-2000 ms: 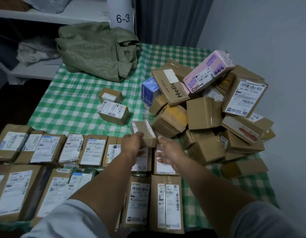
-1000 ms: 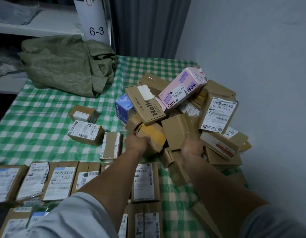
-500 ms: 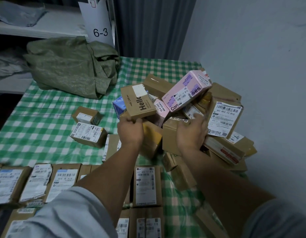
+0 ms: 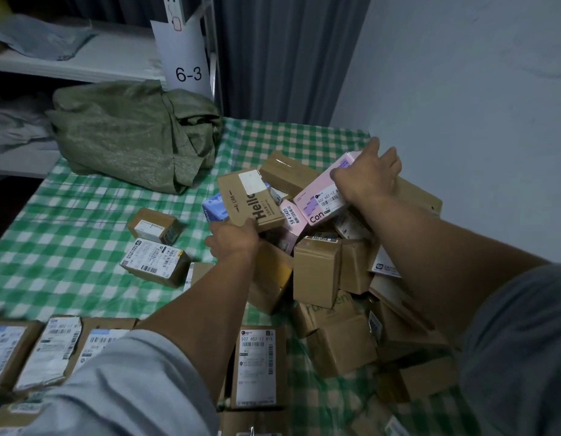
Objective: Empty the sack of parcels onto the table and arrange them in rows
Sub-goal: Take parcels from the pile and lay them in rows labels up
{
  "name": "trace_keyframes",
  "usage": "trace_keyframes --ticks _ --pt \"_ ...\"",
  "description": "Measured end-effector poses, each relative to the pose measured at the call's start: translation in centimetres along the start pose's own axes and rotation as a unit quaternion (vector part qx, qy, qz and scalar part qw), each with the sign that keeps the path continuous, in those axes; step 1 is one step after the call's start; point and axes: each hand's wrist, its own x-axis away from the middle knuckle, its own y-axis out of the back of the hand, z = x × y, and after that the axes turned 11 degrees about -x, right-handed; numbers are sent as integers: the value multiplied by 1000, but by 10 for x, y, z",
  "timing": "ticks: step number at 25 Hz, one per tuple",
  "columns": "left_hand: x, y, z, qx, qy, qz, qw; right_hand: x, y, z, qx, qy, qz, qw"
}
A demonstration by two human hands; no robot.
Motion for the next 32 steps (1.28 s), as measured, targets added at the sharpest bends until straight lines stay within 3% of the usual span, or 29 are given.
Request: trace_keyframes --ticks 6,11,16,27,32 --pt "-6 -8 3 37 27 6 999 -17 -4 -12 16 -46 103 993" --pt "-9 -12 8 114 14 17 993 -12 -1 -10 46 -37 95 994" --pt "-68 -53 49 174 22 57 983 -7 -3 -3 20 0 66 998" --pt "7 13 40 212 6 116 970 13 -19 9 -76 26 74 994" --pt "9 25 46 259 26 128 957 21 -24 19 -64 43 81 994"
